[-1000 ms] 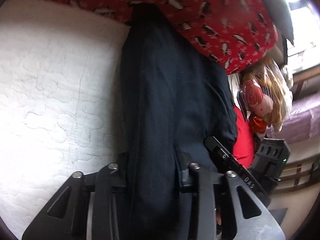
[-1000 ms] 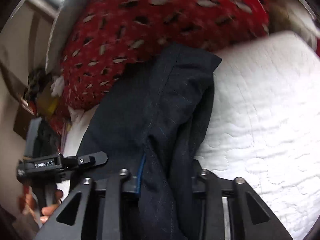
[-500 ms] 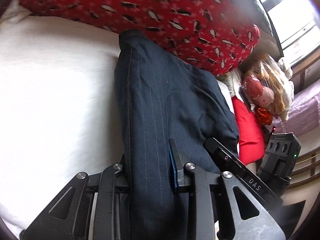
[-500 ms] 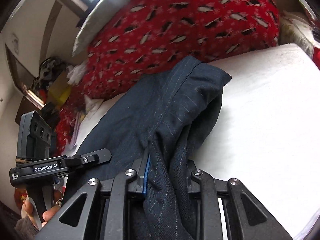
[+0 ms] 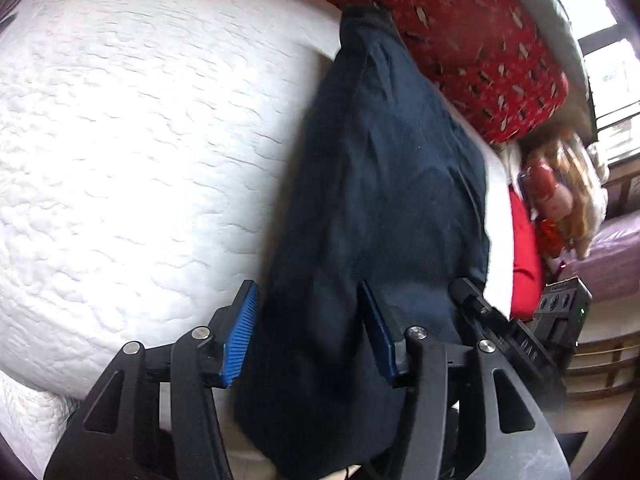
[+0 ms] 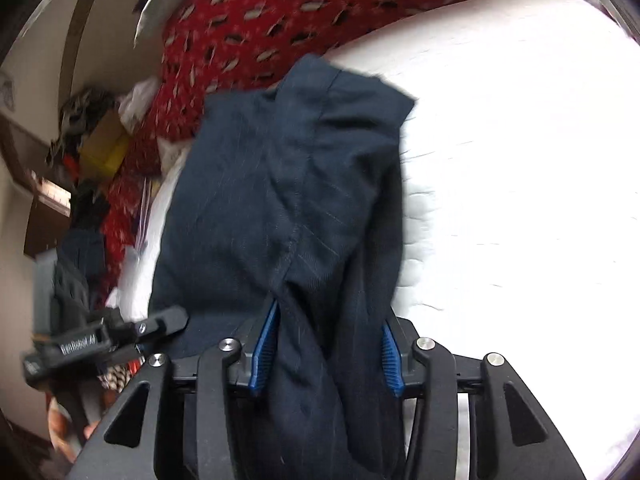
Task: Fold large clothes
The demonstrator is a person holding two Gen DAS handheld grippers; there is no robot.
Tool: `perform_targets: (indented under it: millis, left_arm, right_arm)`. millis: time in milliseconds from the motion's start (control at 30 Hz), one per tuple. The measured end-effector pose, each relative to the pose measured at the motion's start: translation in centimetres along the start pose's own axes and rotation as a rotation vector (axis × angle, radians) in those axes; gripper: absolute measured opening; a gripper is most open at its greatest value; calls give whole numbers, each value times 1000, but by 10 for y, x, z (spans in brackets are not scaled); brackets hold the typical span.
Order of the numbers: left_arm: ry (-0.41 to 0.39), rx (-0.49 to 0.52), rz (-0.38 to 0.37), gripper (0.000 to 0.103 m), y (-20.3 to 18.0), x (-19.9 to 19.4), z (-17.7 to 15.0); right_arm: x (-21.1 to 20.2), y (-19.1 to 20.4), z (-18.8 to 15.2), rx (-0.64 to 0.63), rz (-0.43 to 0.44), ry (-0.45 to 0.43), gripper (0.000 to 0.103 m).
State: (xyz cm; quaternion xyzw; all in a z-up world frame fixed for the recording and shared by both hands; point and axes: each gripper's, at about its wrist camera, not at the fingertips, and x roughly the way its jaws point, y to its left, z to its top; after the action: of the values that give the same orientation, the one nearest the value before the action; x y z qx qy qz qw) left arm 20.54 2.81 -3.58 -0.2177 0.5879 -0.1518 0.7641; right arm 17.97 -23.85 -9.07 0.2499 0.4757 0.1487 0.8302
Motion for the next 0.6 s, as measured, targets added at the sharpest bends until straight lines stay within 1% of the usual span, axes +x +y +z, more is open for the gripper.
perform_targets:
  millis: [67, 100, 133, 167, 233, 267, 300, 333, 367, 400, 433, 467, 500, 533, 567, 600]
  left_arm:
    - [-45, 27, 5, 50, -5, -16, 7]
    - [-70, 42, 10, 50, -10, -21, 11]
    - [-99, 65, 15, 50, -19, -27, 17]
    - [-119, 88, 19, 50, -28, -29, 22]
    - [-142, 139, 28, 50, -47, -27, 32]
    - [-148, 168, 46, 50, -55, -23, 37]
    - [-154, 211, 82, 51, -67, -15, 43]
    - [-154, 254, 125, 51, -77, -5, 49]
    - [-145, 286, 166, 51, -83, 5, 55]
    - [-134, 300, 190, 51, -87, 13, 59]
    - [-119, 310, 209, 51, -91, 23, 64]
    - [-116, 315, 231, 51, -91, 29, 67]
    - [-128, 320, 266, 52, -91, 35, 72]
    - [-143, 324, 292, 56, -89, 40, 73]
    - [-163, 330, 316, 65, -86, 45, 75]
    - [-174, 334, 336, 69, -81, 52, 76]
  right_arm:
    - [-14, -1, 7, 17, -17, -14, 46]
    - [-24, 0, 13, 30, -26, -44, 47]
    - [-33, 1, 19, 41, -21, -83, 49]
    - [-41, 3, 28, 49, -9, -117, 49]
    - [-41, 9, 46, 45, 3, -128, 49]
    - [-37, 13, 56, 36, -2, -129, 49]
    - [-32, 17, 64, 26, -5, -117, 50]
    - [-23, 19, 71, 23, -7, -90, 53]
    - [-14, 21, 74, 24, -16, -57, 53]
    - [-4, 21, 80, 34, -36, -22, 53]
    - [3, 19, 83, 45, -31, -6, 45]
    - [5, 21, 85, 34, -8, -10, 10]
    - [5, 25, 86, -6, 3, -17, 4]
    - [3, 35, 89, -67, 10, -34, 4]
    - [0, 45, 89, -137, 3, -65, 3]
    - [0, 54, 89, -212, -19, -89, 3]
